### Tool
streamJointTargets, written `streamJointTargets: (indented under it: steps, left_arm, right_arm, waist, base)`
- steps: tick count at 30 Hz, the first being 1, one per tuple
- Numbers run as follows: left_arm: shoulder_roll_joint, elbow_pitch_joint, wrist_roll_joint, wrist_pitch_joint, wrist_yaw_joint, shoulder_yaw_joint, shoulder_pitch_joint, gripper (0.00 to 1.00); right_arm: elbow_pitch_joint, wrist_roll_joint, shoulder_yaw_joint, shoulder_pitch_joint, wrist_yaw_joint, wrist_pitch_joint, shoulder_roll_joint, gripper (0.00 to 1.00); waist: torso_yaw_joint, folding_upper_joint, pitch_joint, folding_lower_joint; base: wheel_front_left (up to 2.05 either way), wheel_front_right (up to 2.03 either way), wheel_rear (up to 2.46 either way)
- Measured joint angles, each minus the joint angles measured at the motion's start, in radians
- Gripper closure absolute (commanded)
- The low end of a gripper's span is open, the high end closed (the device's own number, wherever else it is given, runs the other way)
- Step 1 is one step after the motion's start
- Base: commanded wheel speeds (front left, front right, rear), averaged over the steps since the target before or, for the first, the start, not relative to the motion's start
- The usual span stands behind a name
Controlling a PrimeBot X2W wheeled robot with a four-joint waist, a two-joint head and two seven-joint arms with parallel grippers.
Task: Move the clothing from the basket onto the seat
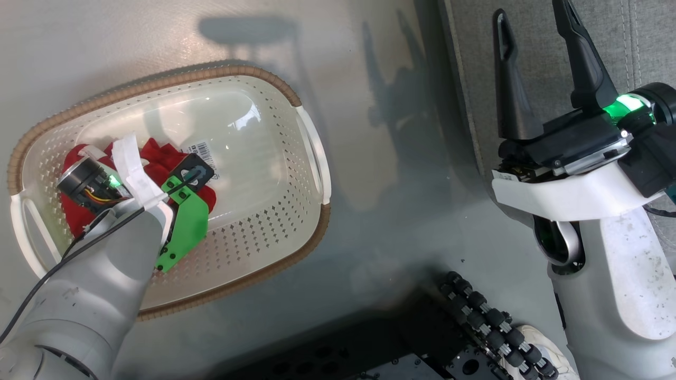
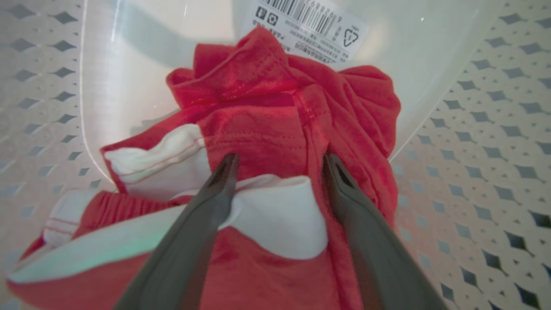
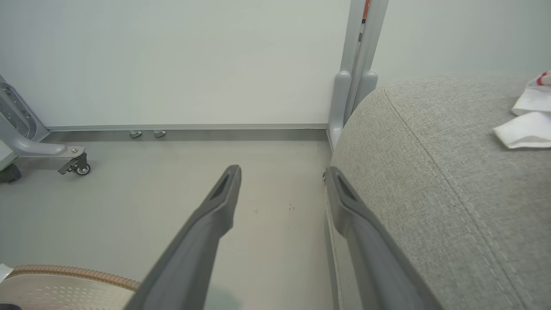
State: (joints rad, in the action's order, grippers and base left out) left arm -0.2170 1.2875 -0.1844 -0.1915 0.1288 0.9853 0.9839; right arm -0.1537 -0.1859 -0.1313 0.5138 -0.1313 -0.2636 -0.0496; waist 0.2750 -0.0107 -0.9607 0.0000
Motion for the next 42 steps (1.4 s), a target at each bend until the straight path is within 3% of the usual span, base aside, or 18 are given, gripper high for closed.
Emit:
streamJointTargets:
  steps: [1, 2, 3, 10, 18, 27, 42]
  left_arm:
    - [0.0, 0.0, -0.002, -0.002, 0.0, 0.0, 0.002, 0.53]
    - [0.001, 0.0, -0.003, -0.007, 0.0, 0.001, 0.004, 0.66]
    - [0.002, 0.0, -0.002, -0.016, 0.0, 0.006, 0.006, 1.0]
    - [0.005, 0.001, -0.001, -0.017, 0.0, 0.027, 0.01, 1.0]
    - [0.044, 0.001, -0.007, 0.1, -0.016, 0.038, 0.005, 1.0]
    - [0.11, -0.002, -0.053, 0.227, -0.006, 0.029, 0.003, 1.0]
    - [0.159, -0.051, -0.154, 0.418, -0.001, 0.05, -0.073, 1.0]
  right_arm:
    - [-0.001, 0.0, 0.002, -0.001, 0.0, 0.0, 0.0, 0.0]
    - [-0.003, 0.0, 0.003, -0.001, 0.0, 0.0, 0.0, 0.0]
    - [-0.003, 0.0, 0.004, -0.002, 0.0, 0.0, 0.0, 0.0]
    - [-0.003, 0.003, 0.009, -0.003, 0.0, 0.0, 0.0, 0.0]
    - [0.015, 0.004, 0.015, -0.006, 0.0, 0.0, 0.0, 0.0]
    - [0.05, 0.014, 0.023, -0.035, 0.0, 0.0, 0.001, 0.0]
    - [0.1, 0.049, 0.041, -0.106, 0.0, 0.0, 0.001, 0.0]
  waist:
    - [0.0, 0.0, -0.002, 0.0]
    - [0.001, 0.0, -0.005, 0.0]
    - [0.001, 0.0, -0.007, 0.0]
    - [0.0, 0.0, -0.008, 0.0]
    - [-0.012, 0.0, 0.034, 0.0]
    - [-0.043, 0.0, 0.131, 0.0]
    - [-0.126, 0.0, 0.334, 0.0]
  base:
    - [0.0, 0.0, 0.0]
    - [0.0, 0.0, 0.0]
    - [0.0, 0.0, 0.0]
    - [0.0, 0.0, 0.0]
    - [0.0, 0.0, 0.0]
    - [0.0, 0.0, 0.0]
    - [0.0, 0.0, 0.0]
